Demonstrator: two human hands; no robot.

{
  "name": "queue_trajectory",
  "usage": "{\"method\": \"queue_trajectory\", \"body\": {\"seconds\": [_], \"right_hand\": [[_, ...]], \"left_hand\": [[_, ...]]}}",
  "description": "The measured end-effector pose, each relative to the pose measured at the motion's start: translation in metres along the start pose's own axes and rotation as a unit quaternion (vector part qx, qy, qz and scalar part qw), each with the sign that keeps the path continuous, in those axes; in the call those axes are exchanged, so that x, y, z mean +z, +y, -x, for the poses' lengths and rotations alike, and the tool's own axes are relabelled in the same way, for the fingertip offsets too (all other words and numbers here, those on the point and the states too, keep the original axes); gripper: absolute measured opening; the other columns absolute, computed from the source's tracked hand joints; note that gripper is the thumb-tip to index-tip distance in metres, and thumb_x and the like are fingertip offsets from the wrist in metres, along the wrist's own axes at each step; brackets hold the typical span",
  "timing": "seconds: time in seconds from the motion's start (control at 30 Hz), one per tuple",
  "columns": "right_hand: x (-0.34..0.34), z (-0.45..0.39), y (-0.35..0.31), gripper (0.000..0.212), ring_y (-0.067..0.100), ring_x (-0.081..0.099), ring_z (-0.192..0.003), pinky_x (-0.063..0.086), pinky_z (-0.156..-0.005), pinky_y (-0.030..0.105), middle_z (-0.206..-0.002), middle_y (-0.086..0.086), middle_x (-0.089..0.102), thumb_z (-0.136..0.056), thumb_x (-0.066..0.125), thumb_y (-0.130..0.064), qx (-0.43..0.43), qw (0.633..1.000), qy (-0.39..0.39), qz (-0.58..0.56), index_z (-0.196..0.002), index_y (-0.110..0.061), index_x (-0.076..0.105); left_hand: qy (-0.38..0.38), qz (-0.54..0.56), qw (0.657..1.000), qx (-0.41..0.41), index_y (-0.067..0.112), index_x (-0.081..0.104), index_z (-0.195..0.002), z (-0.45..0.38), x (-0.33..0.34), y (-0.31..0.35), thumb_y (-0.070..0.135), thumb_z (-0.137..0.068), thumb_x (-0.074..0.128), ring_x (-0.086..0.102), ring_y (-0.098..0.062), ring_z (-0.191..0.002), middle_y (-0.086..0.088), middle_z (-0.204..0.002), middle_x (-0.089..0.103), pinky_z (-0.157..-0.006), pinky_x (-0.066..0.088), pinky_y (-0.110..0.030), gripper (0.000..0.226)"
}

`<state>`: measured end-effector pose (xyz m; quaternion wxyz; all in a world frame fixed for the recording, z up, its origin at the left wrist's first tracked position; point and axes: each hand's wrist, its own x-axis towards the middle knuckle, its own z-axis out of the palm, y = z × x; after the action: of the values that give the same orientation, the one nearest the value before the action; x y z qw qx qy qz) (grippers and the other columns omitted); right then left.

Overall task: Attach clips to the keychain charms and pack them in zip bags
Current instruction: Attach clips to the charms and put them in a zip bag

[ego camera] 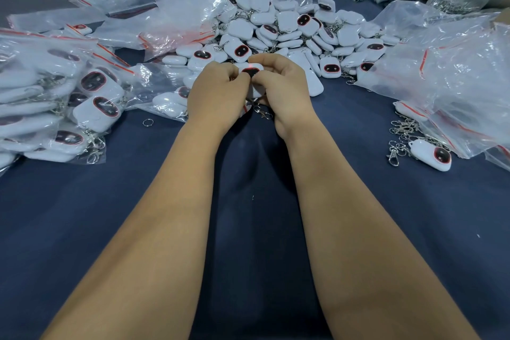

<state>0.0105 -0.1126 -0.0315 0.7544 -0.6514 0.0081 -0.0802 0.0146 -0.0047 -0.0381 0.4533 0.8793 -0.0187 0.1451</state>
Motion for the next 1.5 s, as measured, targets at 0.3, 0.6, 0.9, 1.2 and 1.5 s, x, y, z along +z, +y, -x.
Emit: {"method": "queue_trajectory", "body": {"seconds": [0.3,0.6,0.9,1.2,1.5], "right_hand": [[-0.002,-0.002,0.001,0.032,0.017,0.063,-0.064,0.055,-0.068,0.031,-0.059,-0.008,0.062,-0.084,0.051,0.012,0.011,1.0,-0.007,0.003,-0.091,-0.015,0.067],[-0.001,-0.002,0.002,0.03,0.02,0.059,-0.071,0.049,-0.066,0.031,-0.077,0.007,0.065,-0.086,0.051,0.007,0.016,1.0,-0.009,0.02,-0.097,-0.014,0.069],[0.003,-0.001,0.0,0.033,0.025,0.065,-0.09,0.056,-0.085,0.037,-0.1,0.017,0.068,-0.085,0.055,0.016,-0.006,0.998,0.023,-0.056,-0.114,0.003,0.063],[0.005,0.002,-0.003,0.029,0.018,0.059,-0.069,0.049,-0.068,0.028,-0.084,0.011,0.062,-0.088,0.06,0.01,-0.005,0.993,0.039,-0.11,-0.098,-0.014,0.048],[0.01,0.012,-0.002,0.029,0.014,0.064,-0.06,0.053,-0.061,0.026,-0.078,0.013,0.067,-0.082,0.072,0.0,-0.021,0.999,0.026,0.021,-0.093,-0.013,0.048]], "left_hand": [[0.004,0.039,0.999,-0.007,0.004,0.066,-0.081,0.001,-0.002,0.001,0.033,-0.087,0.055,0.051,-0.009,-0.058,0.002,-0.062,0.058,-0.06,0.041,-0.029,0.031],[0.012,0.061,0.998,-0.01,-0.002,0.063,-0.081,0.005,-0.004,0.007,0.034,-0.08,0.054,0.062,-0.035,-0.066,-0.019,-0.075,0.067,-0.067,0.055,-0.048,0.037],[0.044,0.122,0.991,-0.031,0.009,0.065,-0.081,0.002,-0.002,0.004,0.02,-0.086,0.044,0.051,-0.01,-0.059,-0.001,-0.068,0.063,-0.065,0.046,-0.034,0.024],[0.059,0.146,0.987,-0.033,0.033,0.058,-0.101,0.002,-0.002,0.003,0.011,-0.085,0.051,0.053,-0.002,-0.065,0.013,-0.076,0.056,-0.06,0.043,-0.018,0.028],[0.163,0.169,0.972,0.006,0.029,0.059,-0.103,0.004,-0.007,0.009,0.01,-0.079,0.055,0.05,0.002,-0.06,0.015,-0.085,0.058,-0.063,0.045,-0.017,0.031]]}}
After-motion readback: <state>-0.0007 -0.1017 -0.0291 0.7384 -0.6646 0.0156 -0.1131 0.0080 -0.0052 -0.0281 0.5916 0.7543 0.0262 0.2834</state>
